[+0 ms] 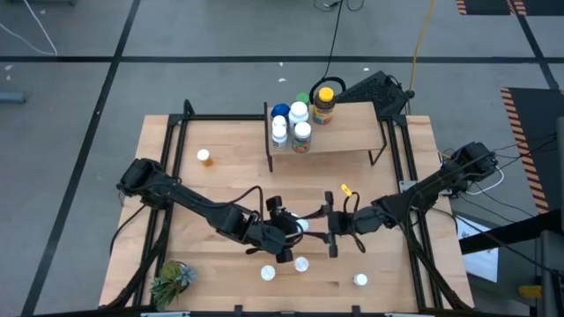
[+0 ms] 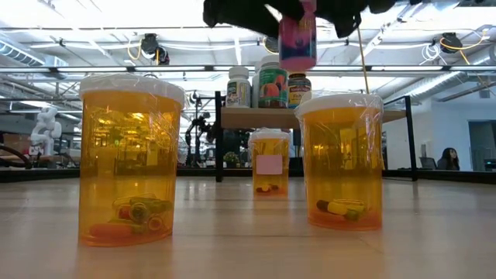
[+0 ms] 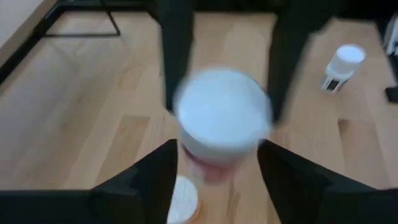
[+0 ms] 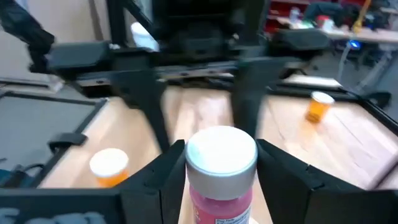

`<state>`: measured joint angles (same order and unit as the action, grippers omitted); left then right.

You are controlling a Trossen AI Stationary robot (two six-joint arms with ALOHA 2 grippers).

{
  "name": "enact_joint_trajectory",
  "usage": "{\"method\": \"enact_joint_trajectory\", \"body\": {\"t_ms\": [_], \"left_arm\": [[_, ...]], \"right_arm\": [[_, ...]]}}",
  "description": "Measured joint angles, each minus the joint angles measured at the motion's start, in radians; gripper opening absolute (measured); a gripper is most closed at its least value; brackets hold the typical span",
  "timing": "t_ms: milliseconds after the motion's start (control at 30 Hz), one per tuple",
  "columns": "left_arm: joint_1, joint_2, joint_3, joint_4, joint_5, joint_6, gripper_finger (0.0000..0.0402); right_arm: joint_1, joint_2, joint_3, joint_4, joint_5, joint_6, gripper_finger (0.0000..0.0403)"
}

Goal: Pick and place medicine bottles onto shelf by color
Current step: Put the pink bottle on the shelf

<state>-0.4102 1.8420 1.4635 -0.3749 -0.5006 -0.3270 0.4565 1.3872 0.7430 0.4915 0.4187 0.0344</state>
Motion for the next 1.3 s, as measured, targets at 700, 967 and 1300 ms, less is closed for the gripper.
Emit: {"method": "enact_joint_trajectory", "body": {"t_ms": [700,967,1300], "left_arm": [[0.125,-0.012,-0.173,-0.039,0.014,0.011,0.0319],[0.143,-0.093,-0.226,-0.018,0.034,0.036,0.0319],[0.15,-0.202,-0.324,0.039,0.028,0.031,0.0319]], "right_arm": [[-0.635,-0.333,0.001,-0.362,-0.168,-0.085,0.0165],[-0.94,-0.293,0.001,-0.366,-0.44,-0.127,0.0166],[-1.042,-0.212,-0.025,-0.241,-0.577,-0.095,0.0167]]}}
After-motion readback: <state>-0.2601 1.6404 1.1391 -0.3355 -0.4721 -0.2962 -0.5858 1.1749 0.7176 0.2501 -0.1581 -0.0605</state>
